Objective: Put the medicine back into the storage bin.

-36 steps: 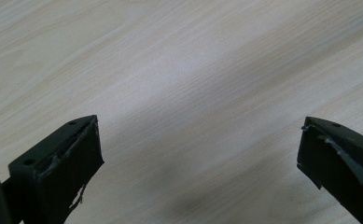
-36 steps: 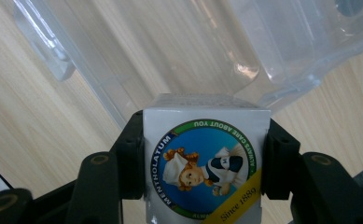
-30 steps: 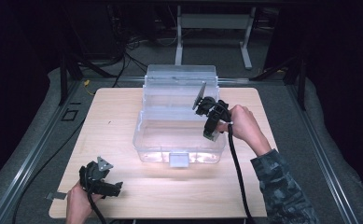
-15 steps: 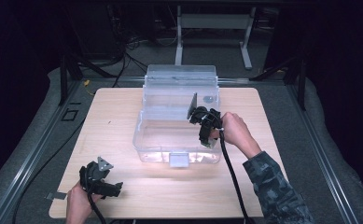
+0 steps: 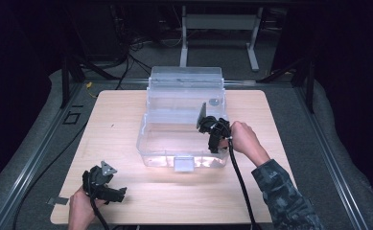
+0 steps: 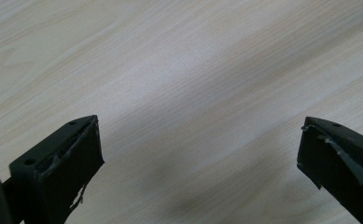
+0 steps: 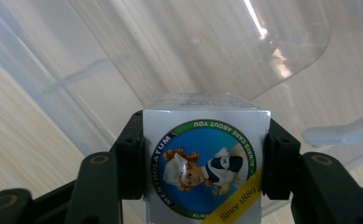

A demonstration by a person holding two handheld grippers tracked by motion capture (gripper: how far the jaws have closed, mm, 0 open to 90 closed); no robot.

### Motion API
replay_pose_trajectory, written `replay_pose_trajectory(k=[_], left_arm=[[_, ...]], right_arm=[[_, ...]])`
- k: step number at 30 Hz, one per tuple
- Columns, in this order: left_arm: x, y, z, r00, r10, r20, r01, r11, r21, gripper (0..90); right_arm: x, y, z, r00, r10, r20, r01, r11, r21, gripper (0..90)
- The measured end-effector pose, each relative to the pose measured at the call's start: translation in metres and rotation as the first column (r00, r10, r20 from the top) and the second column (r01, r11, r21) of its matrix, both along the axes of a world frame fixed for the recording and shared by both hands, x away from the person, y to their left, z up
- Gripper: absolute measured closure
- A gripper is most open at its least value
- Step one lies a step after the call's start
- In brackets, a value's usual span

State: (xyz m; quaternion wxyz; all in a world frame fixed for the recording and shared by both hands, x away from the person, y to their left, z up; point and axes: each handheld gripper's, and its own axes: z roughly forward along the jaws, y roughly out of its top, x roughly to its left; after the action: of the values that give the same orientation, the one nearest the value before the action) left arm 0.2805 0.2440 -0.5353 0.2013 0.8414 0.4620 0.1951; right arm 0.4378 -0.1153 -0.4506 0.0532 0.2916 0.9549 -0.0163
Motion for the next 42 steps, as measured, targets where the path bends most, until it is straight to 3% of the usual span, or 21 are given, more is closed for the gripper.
replay_pose_trajectory(k=[4,28,30,39,40,42], left_arm=[[0.000,0.000,-0.001,1.0000,-0.002,-0.002,0.002,1.0000,0.004,0.1],[0.000,0.000,0.000,1.0000,0.001,-0.001,-0.001,1.0000,0.003,0.1],[0.000,0.000,0.000,1.0000,0.002,0.002,-0.002,1.0000,0.000,0.1],[-0.001,0.001,0.001,1.0000,-0.002,0.003,0.002,1.0000,0.000,0.1],[-0.001,0.000,0.001,1.0000,-0.002,0.003,0.002,1.0000,-0.001,0.1],[-0.001,0.000,0.001,1.0000,-0.001,0.005,0.001,1.0000,0.001,0.1]], right_arm=[[0.001,-0.002,-0.005,0.9996,-0.002,-0.029,0.002,1.000,-0.005,45.8],[0.001,-0.008,-0.013,0.9988,-0.031,-0.039,0.032,0.999,0.011,45.3],[0.002,-0.008,-0.012,0.9980,-0.032,-0.054,0.032,0.999,-0.008,45.3],[0.003,-0.006,-0.013,0.9981,-0.032,-0.052,0.032,0.999,-0.012,45.0],[0.004,-0.005,-0.012,0.9971,-0.033,-0.069,0.031,0.999,-0.032,45.0],[0.004,-0.006,-0.013,0.9978,-0.034,-0.057,0.032,0.999,-0.020,45.1]])
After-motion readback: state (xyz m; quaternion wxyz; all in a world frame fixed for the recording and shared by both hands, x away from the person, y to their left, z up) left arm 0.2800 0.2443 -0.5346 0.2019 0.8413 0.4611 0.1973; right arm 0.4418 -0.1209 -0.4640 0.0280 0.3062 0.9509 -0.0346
